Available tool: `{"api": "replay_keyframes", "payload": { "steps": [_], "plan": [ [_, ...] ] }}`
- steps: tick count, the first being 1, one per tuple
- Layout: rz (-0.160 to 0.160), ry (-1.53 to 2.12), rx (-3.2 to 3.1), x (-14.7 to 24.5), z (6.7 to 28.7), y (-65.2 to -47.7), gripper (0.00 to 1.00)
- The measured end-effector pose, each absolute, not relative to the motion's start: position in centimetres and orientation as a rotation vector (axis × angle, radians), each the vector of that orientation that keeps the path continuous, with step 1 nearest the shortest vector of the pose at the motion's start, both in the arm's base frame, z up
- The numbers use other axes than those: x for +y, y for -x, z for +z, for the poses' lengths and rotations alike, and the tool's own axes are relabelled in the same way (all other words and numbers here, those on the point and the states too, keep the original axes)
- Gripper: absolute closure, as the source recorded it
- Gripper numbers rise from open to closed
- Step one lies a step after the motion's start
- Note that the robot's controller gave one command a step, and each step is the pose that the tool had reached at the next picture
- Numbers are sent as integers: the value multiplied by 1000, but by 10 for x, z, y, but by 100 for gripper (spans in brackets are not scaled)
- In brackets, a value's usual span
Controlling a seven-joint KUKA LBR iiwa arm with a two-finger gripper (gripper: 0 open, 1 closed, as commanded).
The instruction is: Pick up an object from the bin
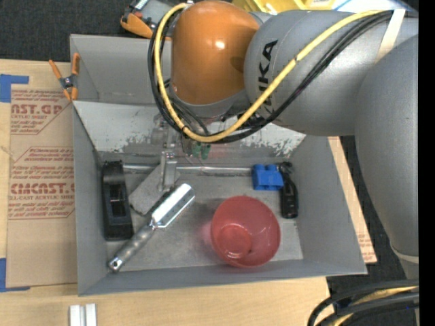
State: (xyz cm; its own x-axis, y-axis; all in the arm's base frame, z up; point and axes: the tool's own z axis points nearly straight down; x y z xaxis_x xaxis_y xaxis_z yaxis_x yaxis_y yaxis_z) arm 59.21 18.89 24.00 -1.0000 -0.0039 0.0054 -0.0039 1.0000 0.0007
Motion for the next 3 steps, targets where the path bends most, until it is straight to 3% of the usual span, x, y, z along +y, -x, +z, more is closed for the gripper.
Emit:
{"api": "replay_keyframes", "payload": {
  "steps": [1, 2, 3],
  "plan": [
    [-3, -1, -3144, 187, 245, -593, 0],
    [-3, -297, -3131, 154, 137, -570, 0],
    [-4, -524, -3104, 136, 144, -558, 0]
  ]
}}
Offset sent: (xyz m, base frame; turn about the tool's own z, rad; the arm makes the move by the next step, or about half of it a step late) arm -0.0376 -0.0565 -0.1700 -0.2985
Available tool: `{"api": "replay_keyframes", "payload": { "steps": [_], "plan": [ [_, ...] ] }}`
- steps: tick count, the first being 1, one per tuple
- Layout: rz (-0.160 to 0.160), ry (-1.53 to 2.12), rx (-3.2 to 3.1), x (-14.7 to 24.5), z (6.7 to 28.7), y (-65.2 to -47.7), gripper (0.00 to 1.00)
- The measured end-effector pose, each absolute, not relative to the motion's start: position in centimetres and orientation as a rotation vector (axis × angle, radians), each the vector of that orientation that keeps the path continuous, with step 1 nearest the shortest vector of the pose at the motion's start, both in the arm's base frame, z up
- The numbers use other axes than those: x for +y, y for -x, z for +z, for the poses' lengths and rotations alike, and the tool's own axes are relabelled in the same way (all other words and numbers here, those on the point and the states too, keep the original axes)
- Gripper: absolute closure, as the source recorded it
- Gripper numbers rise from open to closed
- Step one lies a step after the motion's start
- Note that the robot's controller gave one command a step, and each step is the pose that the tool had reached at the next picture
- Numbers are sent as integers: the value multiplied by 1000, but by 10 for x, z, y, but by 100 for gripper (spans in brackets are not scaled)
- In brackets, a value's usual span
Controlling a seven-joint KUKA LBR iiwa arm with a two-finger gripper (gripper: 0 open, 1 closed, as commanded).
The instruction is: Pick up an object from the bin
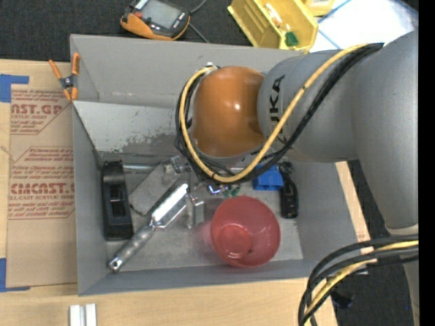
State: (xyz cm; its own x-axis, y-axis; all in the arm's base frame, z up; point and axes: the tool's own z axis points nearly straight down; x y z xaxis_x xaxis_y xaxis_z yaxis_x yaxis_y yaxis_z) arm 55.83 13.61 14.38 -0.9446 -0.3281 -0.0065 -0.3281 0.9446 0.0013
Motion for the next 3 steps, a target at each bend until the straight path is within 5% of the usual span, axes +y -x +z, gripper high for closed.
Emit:
{"api": "replay_keyframes", "payload": {
  "steps": [1, 2, 3],
  "plan": [
    [4, 535, 3097, 132, 115, -553, 0],
    [1, 983, 2965, 140, 72, -576, 0],
    [2, 814, 3019, 154, 74, -574, 100]
  ]
}}
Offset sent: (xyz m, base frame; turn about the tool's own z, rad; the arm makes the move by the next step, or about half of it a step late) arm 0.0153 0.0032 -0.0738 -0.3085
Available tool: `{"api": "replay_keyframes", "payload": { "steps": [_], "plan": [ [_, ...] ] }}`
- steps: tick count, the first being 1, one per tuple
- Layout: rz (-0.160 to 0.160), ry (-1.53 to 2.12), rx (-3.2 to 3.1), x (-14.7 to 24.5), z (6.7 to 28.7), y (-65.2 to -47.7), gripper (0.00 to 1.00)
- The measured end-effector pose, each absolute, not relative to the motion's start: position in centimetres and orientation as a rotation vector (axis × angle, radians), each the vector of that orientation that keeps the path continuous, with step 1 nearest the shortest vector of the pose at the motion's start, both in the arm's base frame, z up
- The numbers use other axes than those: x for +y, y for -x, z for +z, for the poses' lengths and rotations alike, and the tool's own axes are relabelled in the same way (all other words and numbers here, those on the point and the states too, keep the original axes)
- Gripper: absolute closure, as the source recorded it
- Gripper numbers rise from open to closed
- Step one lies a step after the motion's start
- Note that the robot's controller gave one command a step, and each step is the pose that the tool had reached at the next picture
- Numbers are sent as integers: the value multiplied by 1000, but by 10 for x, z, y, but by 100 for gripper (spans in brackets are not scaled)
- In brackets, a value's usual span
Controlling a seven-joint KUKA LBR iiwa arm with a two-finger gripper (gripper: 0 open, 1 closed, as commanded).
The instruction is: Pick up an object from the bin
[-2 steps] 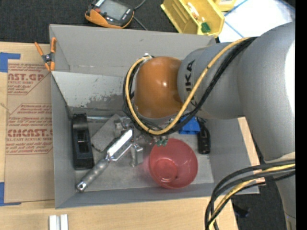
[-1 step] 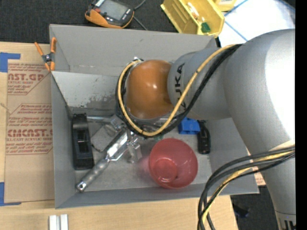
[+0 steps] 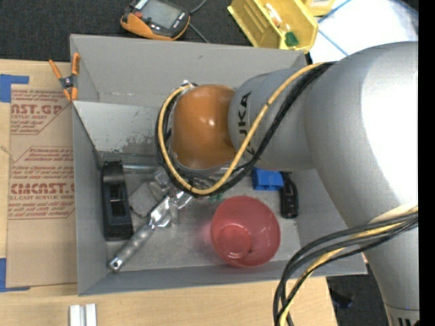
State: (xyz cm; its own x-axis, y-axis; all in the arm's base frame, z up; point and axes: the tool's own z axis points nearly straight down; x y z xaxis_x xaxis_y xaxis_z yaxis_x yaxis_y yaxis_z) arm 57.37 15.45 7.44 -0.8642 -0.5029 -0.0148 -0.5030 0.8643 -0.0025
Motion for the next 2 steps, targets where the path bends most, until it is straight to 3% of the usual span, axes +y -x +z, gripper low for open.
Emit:
{"api": "replay_keyframes", "payload": {
  "steps": [1, 2],
  "plan": [
    [2, 814, 3019, 155, 75, -574, 100],
    [-1, 817, 3025, 153, 94, -572, 100]
  ]
}}
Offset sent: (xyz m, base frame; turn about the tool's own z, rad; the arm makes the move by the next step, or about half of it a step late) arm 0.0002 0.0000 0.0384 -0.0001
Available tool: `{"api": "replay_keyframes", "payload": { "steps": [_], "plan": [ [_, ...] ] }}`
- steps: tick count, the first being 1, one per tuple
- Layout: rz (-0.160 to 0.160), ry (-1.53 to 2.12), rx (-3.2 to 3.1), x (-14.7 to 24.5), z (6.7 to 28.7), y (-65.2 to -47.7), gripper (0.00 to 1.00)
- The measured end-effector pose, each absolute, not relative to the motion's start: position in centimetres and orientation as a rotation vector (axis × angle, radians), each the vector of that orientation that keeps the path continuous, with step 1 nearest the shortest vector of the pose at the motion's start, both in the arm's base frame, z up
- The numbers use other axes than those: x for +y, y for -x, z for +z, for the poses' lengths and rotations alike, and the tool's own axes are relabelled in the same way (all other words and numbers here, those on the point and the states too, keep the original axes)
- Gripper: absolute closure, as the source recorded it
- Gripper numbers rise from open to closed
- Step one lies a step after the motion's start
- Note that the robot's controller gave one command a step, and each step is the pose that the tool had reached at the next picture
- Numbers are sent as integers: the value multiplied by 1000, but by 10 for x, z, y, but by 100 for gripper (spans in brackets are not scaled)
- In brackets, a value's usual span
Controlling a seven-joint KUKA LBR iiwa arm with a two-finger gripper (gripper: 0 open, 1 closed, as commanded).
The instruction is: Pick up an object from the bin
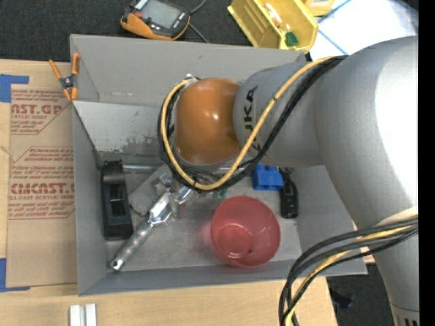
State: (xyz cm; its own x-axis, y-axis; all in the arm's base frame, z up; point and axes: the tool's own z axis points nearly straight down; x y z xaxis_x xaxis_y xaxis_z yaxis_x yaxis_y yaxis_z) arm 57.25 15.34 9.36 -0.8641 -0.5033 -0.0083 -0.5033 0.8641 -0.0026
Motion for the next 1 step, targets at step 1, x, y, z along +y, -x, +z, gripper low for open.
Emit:
{"api": "replay_keyframes", "payload": {
  "steps": [1],
  "plan": [
    [3, 817, 3026, 155, 118, -572, 100]
  ]
}}
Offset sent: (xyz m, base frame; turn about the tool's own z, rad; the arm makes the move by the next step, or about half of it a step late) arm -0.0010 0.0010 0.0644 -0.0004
